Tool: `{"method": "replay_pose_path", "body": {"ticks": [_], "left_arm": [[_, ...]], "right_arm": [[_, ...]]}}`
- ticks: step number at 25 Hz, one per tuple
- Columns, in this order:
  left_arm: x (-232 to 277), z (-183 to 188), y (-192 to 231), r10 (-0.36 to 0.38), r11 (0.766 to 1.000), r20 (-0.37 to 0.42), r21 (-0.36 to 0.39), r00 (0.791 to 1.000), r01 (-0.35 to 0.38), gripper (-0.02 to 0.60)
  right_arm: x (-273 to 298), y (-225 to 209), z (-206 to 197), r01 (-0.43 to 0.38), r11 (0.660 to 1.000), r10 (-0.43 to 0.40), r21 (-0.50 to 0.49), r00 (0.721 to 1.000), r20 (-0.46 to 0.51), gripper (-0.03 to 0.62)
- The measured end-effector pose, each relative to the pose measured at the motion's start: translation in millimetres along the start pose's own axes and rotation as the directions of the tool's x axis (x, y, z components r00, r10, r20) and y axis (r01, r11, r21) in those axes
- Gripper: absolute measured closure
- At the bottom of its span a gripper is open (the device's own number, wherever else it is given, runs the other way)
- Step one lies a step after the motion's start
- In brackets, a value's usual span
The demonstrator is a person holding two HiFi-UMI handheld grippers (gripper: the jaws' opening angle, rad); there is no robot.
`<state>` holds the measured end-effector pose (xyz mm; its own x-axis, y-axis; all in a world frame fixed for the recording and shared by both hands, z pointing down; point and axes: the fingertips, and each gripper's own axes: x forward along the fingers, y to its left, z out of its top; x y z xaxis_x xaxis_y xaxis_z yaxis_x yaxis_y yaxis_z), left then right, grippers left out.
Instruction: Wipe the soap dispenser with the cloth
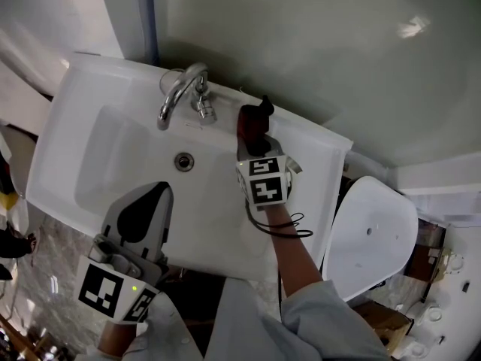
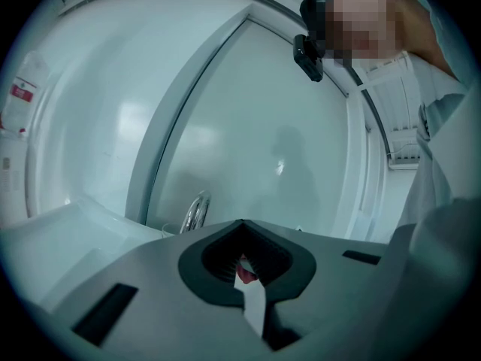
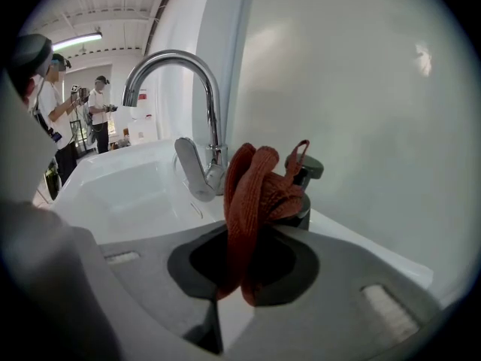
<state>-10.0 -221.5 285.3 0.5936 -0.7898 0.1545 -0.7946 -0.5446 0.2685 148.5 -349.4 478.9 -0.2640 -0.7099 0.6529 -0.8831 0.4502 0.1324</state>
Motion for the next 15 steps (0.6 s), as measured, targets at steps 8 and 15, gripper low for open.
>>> {"method": "replay_pose_path", "body": {"ticks": [8,15], "left_arm": [[-1.7,9.4,-5.8,-0.031,0.999,0.022,0.011,0.999,0.031,0.584],[-13.1,15.6,-9.0,-0.065,0.998,0.039,0.025,0.997,0.064,0.584]], "right_arm": [[-27.6,-10.0,11.5,0.04,0.999,-0.04,-0.001,0.999,0.035,0.539],[-58.3,-2.4,11.9,0.068,0.997,-0.07,0.024,0.995,0.073,0.539]]}}
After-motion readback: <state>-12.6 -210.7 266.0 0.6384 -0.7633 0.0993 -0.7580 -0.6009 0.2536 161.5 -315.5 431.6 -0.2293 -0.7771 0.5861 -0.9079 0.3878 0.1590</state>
